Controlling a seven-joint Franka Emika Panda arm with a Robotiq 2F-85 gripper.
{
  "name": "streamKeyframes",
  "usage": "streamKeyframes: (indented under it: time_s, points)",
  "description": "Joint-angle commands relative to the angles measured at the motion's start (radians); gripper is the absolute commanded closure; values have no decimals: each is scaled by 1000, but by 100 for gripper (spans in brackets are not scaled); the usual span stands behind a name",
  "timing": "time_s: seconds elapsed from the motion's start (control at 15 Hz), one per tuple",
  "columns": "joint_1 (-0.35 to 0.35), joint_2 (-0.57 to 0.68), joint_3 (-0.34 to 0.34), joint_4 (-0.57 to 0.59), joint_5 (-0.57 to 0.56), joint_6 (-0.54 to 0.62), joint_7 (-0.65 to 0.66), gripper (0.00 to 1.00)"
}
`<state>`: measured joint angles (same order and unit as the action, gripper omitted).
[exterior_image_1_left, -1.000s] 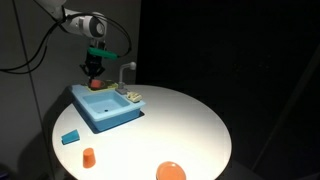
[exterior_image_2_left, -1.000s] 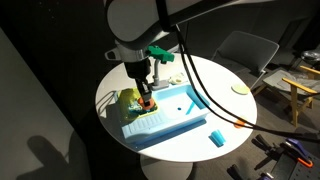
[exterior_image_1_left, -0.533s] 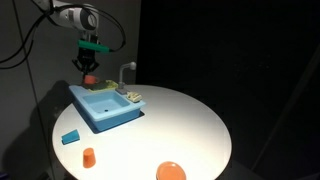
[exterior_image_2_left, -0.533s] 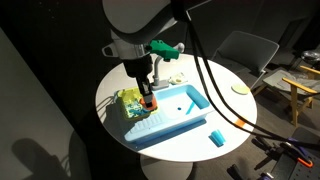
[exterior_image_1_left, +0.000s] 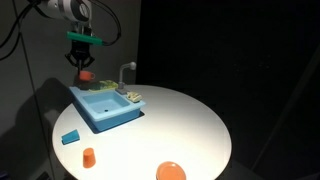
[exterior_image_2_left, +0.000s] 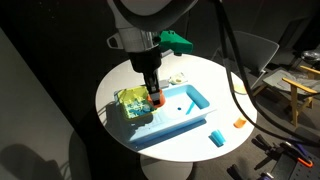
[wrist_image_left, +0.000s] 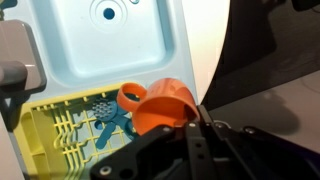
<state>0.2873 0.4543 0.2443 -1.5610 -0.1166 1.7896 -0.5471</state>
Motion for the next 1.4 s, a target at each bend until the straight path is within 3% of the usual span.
streamKeyframes:
  time_s: [0.0, 1.33]
  points:
    - [-12, -98, 11, -116, 7, 44, 85, 98]
    - [-36, -451, -1, -499, 54, 199, 365, 98]
